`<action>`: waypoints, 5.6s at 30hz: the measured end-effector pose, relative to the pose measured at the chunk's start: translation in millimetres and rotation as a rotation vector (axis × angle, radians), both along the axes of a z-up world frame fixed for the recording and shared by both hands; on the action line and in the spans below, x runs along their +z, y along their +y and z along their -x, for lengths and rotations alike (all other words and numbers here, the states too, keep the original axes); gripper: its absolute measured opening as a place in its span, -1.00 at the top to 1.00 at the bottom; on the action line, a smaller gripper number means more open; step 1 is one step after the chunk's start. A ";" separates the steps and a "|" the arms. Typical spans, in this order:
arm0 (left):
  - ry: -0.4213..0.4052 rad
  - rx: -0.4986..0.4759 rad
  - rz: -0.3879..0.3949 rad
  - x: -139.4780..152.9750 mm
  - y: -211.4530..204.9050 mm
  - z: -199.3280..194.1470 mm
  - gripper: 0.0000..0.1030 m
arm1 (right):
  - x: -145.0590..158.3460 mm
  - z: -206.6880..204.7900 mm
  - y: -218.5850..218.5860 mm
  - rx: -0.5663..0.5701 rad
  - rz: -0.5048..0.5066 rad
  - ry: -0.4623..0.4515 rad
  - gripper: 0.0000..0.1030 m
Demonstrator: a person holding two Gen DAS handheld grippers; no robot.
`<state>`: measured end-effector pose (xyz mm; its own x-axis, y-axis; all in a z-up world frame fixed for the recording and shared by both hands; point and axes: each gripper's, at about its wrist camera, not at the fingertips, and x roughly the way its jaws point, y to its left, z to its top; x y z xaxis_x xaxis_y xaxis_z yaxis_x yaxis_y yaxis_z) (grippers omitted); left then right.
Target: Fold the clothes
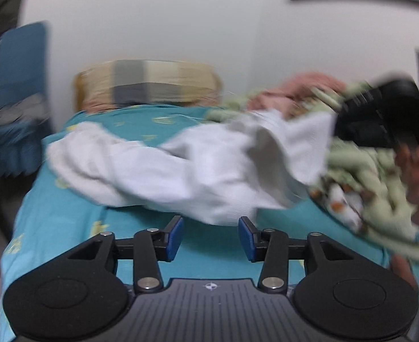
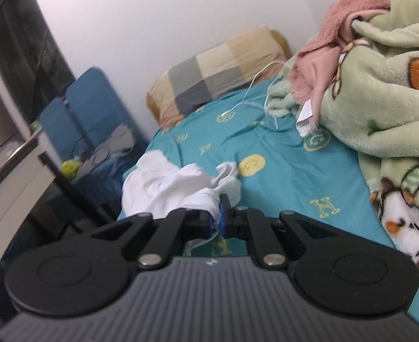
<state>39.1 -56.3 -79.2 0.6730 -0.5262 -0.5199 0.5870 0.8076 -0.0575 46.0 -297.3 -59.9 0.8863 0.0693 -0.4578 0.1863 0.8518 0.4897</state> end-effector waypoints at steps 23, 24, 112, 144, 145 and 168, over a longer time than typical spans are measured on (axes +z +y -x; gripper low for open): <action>-0.055 -0.085 0.115 -4.0 -93.4 -86.4 0.75 | -45.7 -8.7 -26.8 -0.082 -0.101 0.026 0.84; -0.056 -0.050 0.145 -1.3 -89.7 -87.3 0.92 | -47.4 -9.9 -26.9 -0.094 -0.087 0.036 0.84; -0.008 0.521 0.049 -118.6 -24.1 -512.3 0.58 | -121.7 -420.6 -43.7 0.028 0.371 0.088 0.79; 0.254 0.608 0.557 -18.3 155.9 -212.3 -0.53 | -1.4 -81.4 -0.5 0.004 0.021 -0.008 0.60; 0.270 0.618 0.561 -23.7 158.2 -212.3 -0.46 | -0.7 -75.0 1.0 -0.002 0.031 -0.011 0.66; 0.091 0.596 0.021 -87.5 35.0 -374.2 0.93 | -35.1 -113.6 -10.2 0.031 -0.015 0.003 0.62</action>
<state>413.2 -21.3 -166.6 0.8083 -0.0825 -0.5830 0.0252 0.9941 -0.1057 159.6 -307.5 -95.0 0.8822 0.1041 -0.4593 0.1611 0.8497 0.5020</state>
